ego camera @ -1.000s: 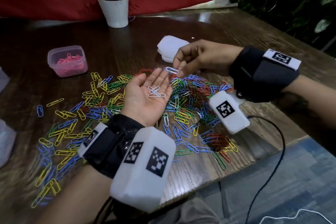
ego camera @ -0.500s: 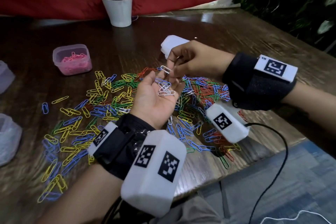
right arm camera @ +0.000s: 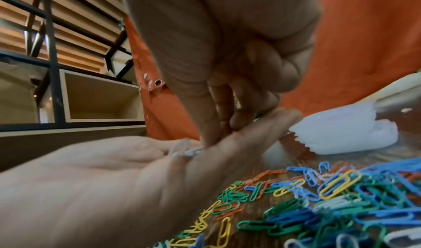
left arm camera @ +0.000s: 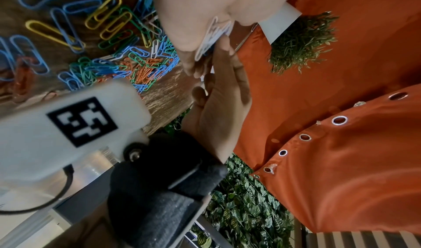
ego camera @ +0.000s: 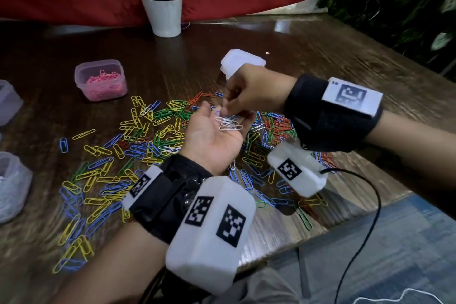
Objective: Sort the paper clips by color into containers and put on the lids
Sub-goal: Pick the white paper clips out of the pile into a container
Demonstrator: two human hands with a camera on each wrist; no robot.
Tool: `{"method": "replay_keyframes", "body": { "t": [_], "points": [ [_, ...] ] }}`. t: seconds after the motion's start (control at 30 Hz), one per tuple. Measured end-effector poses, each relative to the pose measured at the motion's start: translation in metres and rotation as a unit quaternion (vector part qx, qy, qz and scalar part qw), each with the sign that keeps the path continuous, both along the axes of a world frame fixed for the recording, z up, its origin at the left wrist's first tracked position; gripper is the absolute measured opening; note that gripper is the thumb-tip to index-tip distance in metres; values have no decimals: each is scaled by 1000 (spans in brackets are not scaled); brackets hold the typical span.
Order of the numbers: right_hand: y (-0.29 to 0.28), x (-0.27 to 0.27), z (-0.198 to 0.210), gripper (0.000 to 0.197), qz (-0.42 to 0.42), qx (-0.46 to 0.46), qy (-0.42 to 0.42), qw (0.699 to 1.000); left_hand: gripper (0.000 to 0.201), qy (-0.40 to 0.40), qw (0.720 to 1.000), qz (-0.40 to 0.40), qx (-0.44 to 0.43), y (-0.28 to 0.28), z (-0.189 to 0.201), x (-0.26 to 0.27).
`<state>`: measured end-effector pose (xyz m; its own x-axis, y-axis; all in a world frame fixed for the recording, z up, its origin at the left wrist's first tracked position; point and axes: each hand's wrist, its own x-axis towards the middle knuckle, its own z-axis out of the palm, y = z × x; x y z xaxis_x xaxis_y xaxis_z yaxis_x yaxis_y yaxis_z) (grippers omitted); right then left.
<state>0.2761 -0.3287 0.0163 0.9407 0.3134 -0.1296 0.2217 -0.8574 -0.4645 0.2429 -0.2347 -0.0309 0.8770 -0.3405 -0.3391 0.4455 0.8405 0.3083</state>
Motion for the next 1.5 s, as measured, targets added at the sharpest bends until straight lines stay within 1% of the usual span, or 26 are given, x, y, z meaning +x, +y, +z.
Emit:
{"method": "replay_keyframes", "body": {
  "t": [0.1,0.17,0.23,0.3,0.33,0.37,0.4,0.47,0.5,0.53,0.57,0.63,0.7,0.77,0.87,0.93,1.0,1.07,1.13,1.17,1.23,1.33,1.37,1.4,1.47,1.5],
  "points": [
    [0,4,-2,23,-11,15,32,999,52,4,1000,-3,-5,0,0,0],
    [-5,4,1,20,-9,37,33,999,51,1,1000,-10,-6,-1,2,-2],
    [-12,3,4,18,-25,109,17,994,52,-2,1000,-20,-13,-1,3,-4],
    [-25,4,4,23,-61,228,24,971,53,4,1000,-18,-11,2,2,-3],
    [-35,5,1,26,-78,261,24,962,53,10,1000,-13,-12,4,1,-2],
    [-48,6,-4,27,-88,252,16,964,53,19,1000,-3,-21,6,1,0],
    [-61,7,-10,28,-90,199,7,976,53,28,999,11,-34,9,1,3],
    [-84,8,-23,16,-66,-6,9,998,53,34,998,39,-45,14,0,7],
    [-92,8,-29,6,-51,-103,-2,993,52,33,997,49,-43,15,0,8],
    [-97,8,-33,10,-41,-159,-34,986,51,31,997,57,-39,16,0,9],
    [-97,8,-36,14,-34,-161,-76,983,50,32,997,63,-34,16,0,9],
    [-82,7,-33,15,-13,-108,-126,986,48,38,996,73,-21,16,-1,9],
    [-66,10,-34,16,31,-116,-77,990,47,41,996,75,-4,14,-1,9],
    [-53,15,-37,16,63,-168,-30,983,48,40,997,70,11,14,-2,9],
    [-43,20,-39,12,76,-249,-2,965,51,30,997,67,26,15,-3,10],
    [-45,22,-38,12,75,-254,26,964,52,24,997,59,52,14,-4,11],
    [-51,22,-31,15,54,-198,41,978,54,23,996,51,72,13,-5,12],
    [-53,19,-19,24,5,-48,48,998,55,23,995,44,83,11,-6,12],
    [-45,12,-7,24,-9,97,45,994,55,15,996,31,85,8,-5,10],
    [-37,6,-4,23,-1,138,45,989,54,11,996,25,79,7,-5,8],
    [-19,-5,-6,18,17,176,40,983,51,12,998,21,59,5,-3,5],
    [-21,-7,-10,15,-29,211,-29,977,53,23,998,21,48,10,2,6],
    [-28,-4,-9,19,-48,201,-57,977,53,30,998,31,37,13,4,7],
    [-36,-1,-7,22,-52,158,-71,983,51,41,998,45,21,16,5,8],
    [-43,1,-5,14,11,4,-37,999,46,66,995,72,-1,22,7,12],
    [-41,0,-7,10,59,-67,-16,996,44,73,994,80,-7,24,7,13]
  ]
}}
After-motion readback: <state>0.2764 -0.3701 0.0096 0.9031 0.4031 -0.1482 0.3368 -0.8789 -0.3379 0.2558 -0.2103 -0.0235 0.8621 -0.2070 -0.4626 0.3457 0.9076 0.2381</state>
